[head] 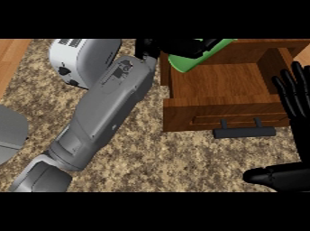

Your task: Pick up the cup, place it into the drawer and close the drawer

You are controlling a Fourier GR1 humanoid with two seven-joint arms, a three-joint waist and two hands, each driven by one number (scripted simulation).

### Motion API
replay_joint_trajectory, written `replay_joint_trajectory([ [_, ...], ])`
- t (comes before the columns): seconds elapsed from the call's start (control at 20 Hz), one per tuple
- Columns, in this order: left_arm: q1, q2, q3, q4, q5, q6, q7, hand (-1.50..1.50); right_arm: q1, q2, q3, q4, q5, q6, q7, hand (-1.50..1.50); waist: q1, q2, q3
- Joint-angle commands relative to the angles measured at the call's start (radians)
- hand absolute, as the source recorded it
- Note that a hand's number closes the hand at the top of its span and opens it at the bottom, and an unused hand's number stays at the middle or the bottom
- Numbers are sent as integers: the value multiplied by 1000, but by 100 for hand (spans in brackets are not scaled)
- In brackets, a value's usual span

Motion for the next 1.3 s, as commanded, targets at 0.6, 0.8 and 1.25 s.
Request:
replay_joint_trajectory([
  [0.6,-106,0,-266,252,156,56,-46,150,-27,-20,-16,-7,-60,37,5,-150,-65,14,1],
  [0.8,-151,0,-332,290,138,71,3,-150,-51,-13,8,16,-49,39,6,-150,-65,16,1],
  [1.25,-89,0,-354,204,263,86,-77,-150,-73,-4,3,14,-99,46,18,-150,-72,19,0],
])
